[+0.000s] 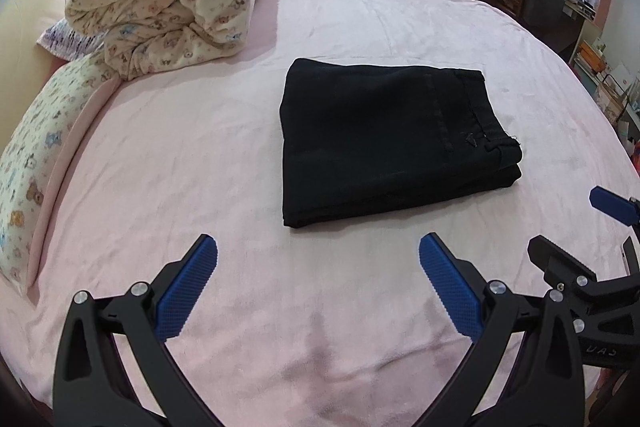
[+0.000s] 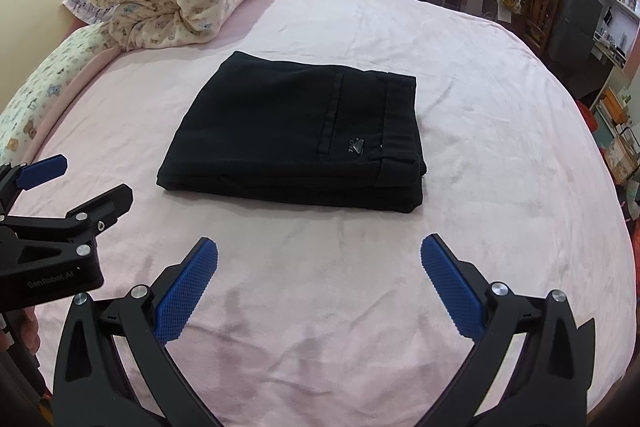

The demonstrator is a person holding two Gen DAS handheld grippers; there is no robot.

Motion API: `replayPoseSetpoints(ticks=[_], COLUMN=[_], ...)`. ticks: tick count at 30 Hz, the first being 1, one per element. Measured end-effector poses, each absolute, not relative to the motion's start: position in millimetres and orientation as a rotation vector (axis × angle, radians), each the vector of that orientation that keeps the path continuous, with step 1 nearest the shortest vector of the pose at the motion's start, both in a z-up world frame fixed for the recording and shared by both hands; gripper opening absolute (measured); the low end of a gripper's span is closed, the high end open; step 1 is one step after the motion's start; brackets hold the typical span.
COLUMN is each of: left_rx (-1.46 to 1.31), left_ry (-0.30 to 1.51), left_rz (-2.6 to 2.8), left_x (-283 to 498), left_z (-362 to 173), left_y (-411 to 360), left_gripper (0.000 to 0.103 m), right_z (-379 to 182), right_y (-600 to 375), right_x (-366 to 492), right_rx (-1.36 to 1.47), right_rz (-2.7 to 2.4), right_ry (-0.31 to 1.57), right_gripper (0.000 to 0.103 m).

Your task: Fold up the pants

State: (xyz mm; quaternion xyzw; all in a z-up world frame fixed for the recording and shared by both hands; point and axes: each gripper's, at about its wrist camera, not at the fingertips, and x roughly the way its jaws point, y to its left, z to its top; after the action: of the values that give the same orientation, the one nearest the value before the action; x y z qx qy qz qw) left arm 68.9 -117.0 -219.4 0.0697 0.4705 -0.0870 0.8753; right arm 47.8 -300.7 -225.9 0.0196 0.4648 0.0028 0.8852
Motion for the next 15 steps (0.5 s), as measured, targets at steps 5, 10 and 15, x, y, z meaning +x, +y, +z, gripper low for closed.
replayPoseSetpoints(ticks=[5, 10, 15], left_rx=[0.155, 0.16, 0.153], left_ry=[0.994, 1.007, 1.024], left_rz=[-0.171, -0.163, -0.159], left_x=[65.5, 64.1, 65.9], left_z=[-222.2, -226.0, -228.5], left_y=[-112.7, -108.9, -107.2], left_gripper=[0.101, 0.101, 0.101], right_z=[-228.5, -231.2, -232.6], right_y=[-298.2, -295.7, -295.2], right_x=[47.3, 47.8, 48.7], right_rx=[0.039, 0.038, 0.036], right_rz=[0.012, 0.017, 0.018], right_ry=[0.973, 0.982, 0.987], right_gripper=[0.102, 0.102, 0.102])
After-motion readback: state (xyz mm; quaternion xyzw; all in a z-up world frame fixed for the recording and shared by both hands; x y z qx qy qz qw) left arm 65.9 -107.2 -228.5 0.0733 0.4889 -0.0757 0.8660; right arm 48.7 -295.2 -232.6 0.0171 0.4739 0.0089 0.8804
